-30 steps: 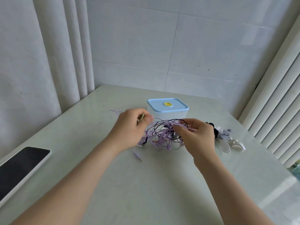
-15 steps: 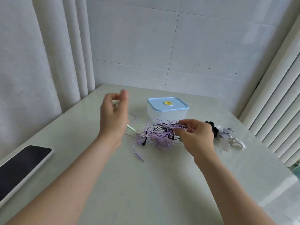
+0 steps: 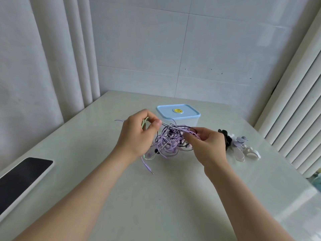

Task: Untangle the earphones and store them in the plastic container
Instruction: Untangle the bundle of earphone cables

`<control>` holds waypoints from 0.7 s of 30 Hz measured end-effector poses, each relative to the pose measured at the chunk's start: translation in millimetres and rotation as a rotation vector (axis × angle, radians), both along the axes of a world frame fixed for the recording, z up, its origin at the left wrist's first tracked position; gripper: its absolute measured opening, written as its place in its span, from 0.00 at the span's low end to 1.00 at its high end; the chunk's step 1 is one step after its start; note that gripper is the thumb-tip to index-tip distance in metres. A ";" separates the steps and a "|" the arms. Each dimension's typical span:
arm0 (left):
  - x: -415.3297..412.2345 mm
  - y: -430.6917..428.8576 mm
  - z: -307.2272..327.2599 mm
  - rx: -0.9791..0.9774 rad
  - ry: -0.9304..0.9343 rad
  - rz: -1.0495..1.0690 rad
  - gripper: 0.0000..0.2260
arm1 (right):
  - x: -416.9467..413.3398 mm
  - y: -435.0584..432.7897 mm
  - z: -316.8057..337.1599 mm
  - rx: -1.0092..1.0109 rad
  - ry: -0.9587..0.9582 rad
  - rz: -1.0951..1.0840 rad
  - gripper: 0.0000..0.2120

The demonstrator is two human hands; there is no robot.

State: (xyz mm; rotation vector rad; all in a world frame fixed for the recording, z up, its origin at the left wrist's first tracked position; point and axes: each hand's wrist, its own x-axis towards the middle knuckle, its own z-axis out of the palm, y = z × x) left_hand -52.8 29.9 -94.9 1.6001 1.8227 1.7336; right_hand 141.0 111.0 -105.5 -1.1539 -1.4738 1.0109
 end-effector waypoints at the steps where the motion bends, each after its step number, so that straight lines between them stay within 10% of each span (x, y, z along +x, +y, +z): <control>1: -0.3 0.6 -0.1 -0.002 -0.046 0.013 0.06 | -0.8 -1.4 1.3 -0.006 -0.003 0.012 0.04; 21: -2.8 5.9 10.7 0.195 -0.930 0.037 0.09 | -4.7 -7.2 8.6 -0.175 0.068 0.176 0.10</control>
